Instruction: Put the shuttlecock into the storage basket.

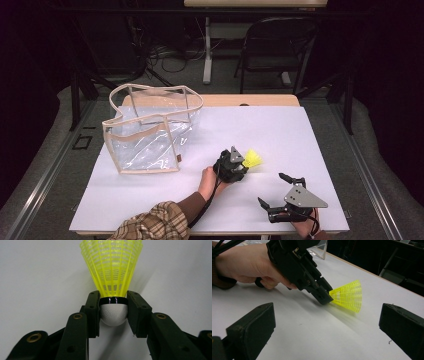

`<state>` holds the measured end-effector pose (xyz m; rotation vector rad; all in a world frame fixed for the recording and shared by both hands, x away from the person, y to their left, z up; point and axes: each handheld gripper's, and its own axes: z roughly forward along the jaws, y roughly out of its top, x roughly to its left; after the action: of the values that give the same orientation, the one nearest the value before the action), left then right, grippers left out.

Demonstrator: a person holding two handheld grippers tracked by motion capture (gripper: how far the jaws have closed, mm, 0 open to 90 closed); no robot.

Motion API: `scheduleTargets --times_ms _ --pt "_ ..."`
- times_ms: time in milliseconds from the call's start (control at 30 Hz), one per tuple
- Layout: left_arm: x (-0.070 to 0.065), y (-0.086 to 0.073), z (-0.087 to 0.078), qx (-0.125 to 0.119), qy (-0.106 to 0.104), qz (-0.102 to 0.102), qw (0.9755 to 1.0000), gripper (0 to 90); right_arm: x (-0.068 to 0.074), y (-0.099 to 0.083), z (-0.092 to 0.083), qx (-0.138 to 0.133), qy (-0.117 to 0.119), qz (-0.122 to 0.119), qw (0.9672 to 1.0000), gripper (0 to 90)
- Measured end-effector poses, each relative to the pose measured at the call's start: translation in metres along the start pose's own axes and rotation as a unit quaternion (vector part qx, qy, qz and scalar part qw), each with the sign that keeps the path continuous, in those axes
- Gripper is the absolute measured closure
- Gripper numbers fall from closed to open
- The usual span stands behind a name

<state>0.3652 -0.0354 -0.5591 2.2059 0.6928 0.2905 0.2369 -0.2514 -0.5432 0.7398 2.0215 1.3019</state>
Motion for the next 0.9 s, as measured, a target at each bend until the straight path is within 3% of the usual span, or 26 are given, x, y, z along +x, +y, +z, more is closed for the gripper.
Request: scheduleTargets --times_ms 900 --pt "-0.001 0.007 -0.013 -0.006 -0.008 0.011 0.9999 64.9 0.0 0.0 0.0 0.002 -0.001 0.0 1.0 0.3"
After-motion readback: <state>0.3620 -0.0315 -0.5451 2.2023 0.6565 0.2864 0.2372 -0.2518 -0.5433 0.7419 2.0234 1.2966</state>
